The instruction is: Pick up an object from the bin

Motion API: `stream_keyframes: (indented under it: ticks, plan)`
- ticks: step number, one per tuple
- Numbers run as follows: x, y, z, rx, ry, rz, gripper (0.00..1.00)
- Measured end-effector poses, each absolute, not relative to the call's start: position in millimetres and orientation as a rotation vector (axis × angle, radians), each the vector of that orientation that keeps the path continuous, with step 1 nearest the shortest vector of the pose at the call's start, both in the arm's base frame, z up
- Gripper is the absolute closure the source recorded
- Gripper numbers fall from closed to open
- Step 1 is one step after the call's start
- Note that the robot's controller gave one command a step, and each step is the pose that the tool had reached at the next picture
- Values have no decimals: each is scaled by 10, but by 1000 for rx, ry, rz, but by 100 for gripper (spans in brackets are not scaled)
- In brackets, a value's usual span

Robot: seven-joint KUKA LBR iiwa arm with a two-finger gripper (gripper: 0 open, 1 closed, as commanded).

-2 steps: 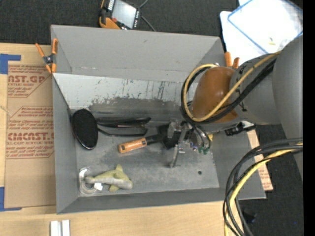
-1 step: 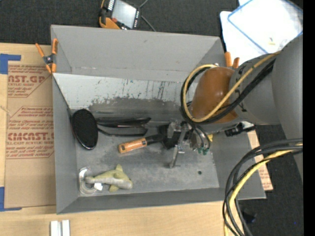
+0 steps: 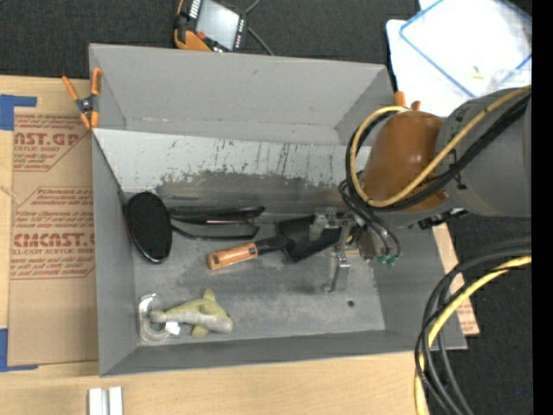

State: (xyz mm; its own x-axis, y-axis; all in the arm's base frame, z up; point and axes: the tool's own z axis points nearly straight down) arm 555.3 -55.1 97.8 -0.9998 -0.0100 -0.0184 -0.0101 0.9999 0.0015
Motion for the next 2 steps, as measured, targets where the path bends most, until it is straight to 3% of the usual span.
stream_keyframes:
  ticks: [1,2]
  plan:
    - [5473,-413,1610,135,3123,9,0]
    - [5479,-405,1405,101,3109,5,0]
